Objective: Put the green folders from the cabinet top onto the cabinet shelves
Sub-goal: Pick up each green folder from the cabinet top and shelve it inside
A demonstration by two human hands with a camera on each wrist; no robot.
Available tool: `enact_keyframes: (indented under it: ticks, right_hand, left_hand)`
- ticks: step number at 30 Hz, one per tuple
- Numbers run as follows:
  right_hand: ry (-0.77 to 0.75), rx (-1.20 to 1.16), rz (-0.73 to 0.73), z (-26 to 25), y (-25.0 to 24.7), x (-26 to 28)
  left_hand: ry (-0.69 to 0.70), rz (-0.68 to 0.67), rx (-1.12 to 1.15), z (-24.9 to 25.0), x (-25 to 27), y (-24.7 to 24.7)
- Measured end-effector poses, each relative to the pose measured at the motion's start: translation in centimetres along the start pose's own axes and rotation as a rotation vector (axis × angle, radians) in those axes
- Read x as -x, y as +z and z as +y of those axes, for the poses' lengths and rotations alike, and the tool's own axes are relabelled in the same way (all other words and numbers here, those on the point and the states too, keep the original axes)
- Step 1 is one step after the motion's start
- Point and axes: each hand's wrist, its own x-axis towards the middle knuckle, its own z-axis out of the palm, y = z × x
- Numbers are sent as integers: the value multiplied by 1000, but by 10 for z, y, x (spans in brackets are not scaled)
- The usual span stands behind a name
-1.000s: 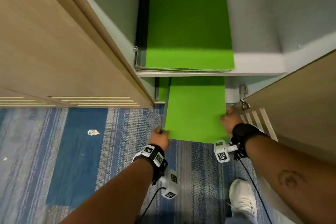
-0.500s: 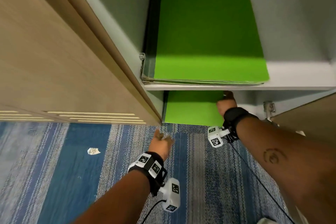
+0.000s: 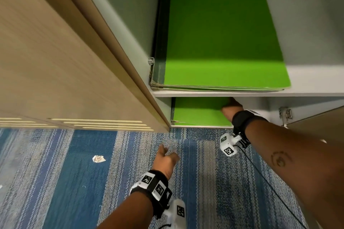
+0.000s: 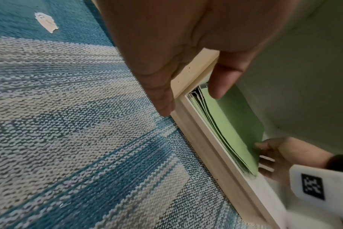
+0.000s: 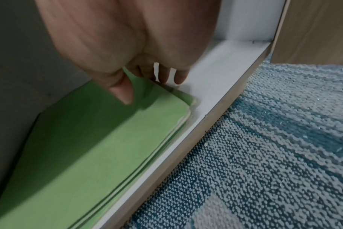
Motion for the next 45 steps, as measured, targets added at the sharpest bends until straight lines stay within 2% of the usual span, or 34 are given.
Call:
enact_keyframes:
  ticks: [2, 5, 9, 17, 20, 22, 24, 28, 32, 34, 37, 40, 43, 45]
  right_hand:
    - [-12, -23, -50, 0, 2, 1]
    - [-48, -12, -49, -7, -7, 19]
    - [-112, -49, -116, -11, -19, 56]
    - [-151, -138, -222, -56, -93, 189]
    - [-181, -187, -288, -82, -138, 251]
    - [-238, -184, -304, -103, -174, 291]
    - [-313, -185, -282, -129, -222, 337]
    - [-449, -246, -260, -174, -303, 409]
    - [-572, -365, -220, -225, -385, 463]
    - [-597, -388, -177, -246, -416, 472]
    - [-596, -393, -66, -271, -444, 480]
    - [-593, -314, -3, -290, -462, 474]
    - [-538, -120, -20, -300, -469, 464]
    - [-515, -82, -40, -301, -469, 463]
  left_hand:
    - [-21, 1, 38, 1, -2, 0]
    - [-6, -6, 105, 5, -6, 2]
    - [18, -33, 54, 16, 11, 9]
    - [106, -79, -72, 86, 130, 28]
    - [164, -125, -136, 125, 198, 30]
    - [205, -145, -100, 156, 239, 32]
    - [261, -141, -112, 200, 289, 30]
    - [366, -171, -168, 269, 355, 23]
    - [457, -214, -288, 340, 418, 18]
    - [422, -244, -292, 369, 440, 16]
    - [428, -139, -331, 393, 454, 8]
    - [596, -23, -337, 420, 456, 1]
    - [861, 218, -660, 449, 453, -6]
    - [907, 294, -908, 463, 444, -11]
